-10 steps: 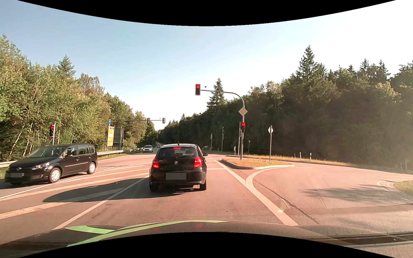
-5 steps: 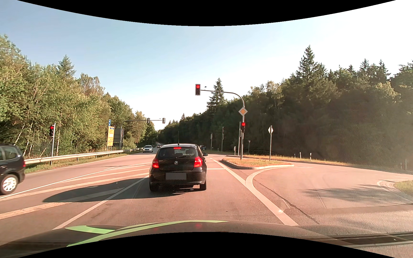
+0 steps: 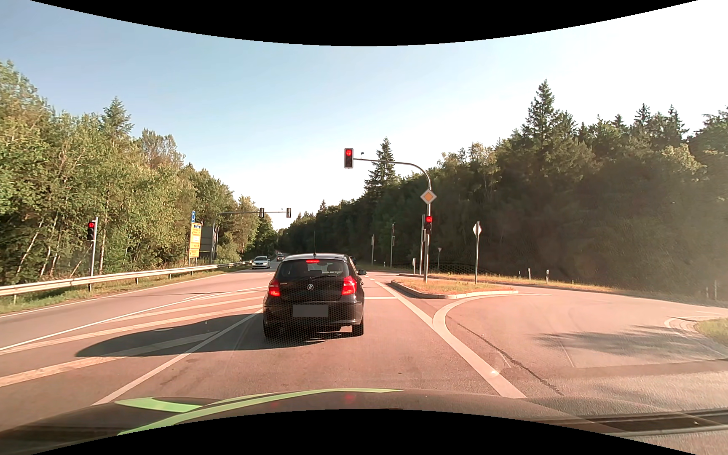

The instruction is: Follow the waypoints while adhering to traffic rules and regulations

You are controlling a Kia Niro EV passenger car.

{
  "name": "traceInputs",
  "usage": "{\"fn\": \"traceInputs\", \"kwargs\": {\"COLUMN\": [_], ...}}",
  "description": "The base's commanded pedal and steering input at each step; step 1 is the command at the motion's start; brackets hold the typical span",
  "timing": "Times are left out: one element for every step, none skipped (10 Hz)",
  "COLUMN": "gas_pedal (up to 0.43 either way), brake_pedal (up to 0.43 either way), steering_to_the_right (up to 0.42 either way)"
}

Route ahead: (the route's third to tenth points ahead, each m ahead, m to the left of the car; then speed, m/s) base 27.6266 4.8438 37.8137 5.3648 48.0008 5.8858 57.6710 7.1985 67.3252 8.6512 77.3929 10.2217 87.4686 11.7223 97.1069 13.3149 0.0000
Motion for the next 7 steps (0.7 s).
{"fn": "traceInputs", "kwargs": {"gas_pedal": [0.000, 0.000, 0.000, 0.000, 0.000, 0.000, 0.000], "brake_pedal": [0.372, 0.372, 0.372, 0.372, 0.372, 0.372, 0.372], "steering_to_the_right": [-0.008, -0.008, -0.008, -0.008, -0.008, -0.008, -0.008]}}
